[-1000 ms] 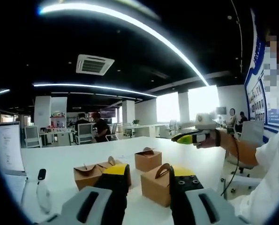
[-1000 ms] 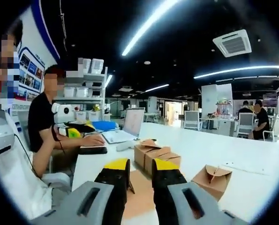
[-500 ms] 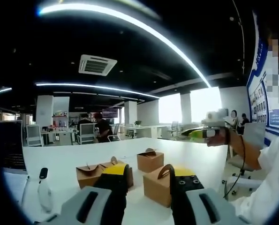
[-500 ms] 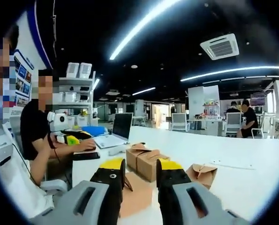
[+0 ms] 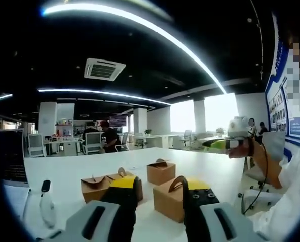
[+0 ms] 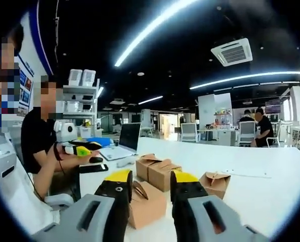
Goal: Pick up one paper box from the group, open the paper box, and remove the item inside
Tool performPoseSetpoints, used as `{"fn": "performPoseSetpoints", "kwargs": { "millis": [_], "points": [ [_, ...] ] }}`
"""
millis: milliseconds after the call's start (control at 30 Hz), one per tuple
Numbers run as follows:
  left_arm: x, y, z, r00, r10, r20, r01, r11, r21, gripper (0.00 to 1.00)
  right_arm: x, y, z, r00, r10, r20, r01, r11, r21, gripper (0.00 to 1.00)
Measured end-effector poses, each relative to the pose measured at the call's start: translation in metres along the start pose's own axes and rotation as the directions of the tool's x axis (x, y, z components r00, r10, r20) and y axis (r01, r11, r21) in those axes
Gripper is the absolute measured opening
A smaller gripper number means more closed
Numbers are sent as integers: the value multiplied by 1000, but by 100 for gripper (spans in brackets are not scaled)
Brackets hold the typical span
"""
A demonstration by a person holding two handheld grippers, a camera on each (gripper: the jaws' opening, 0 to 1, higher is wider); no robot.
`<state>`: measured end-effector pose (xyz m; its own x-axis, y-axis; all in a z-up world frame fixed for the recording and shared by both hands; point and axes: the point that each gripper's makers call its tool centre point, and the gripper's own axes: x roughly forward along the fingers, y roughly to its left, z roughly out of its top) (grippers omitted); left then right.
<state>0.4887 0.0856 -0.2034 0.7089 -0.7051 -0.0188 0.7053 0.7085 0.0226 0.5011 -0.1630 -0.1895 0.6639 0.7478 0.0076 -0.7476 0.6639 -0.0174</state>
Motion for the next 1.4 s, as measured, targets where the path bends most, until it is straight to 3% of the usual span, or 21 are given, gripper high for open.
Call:
{"fn": "performPoseSetpoints", "kwargs": {
  "millis": [633,1400],
  "points": [
    [6,-7,-4,1000,-10,-17,10,1000,12,37,-12,8,-9,998,-1,66,-1,999,41,31],
    [7,-9,-3,1000,-16,-15,16,1000,18,37,-10,12,-9,998,2,55,-3,1000,21,31]
  ]
}}
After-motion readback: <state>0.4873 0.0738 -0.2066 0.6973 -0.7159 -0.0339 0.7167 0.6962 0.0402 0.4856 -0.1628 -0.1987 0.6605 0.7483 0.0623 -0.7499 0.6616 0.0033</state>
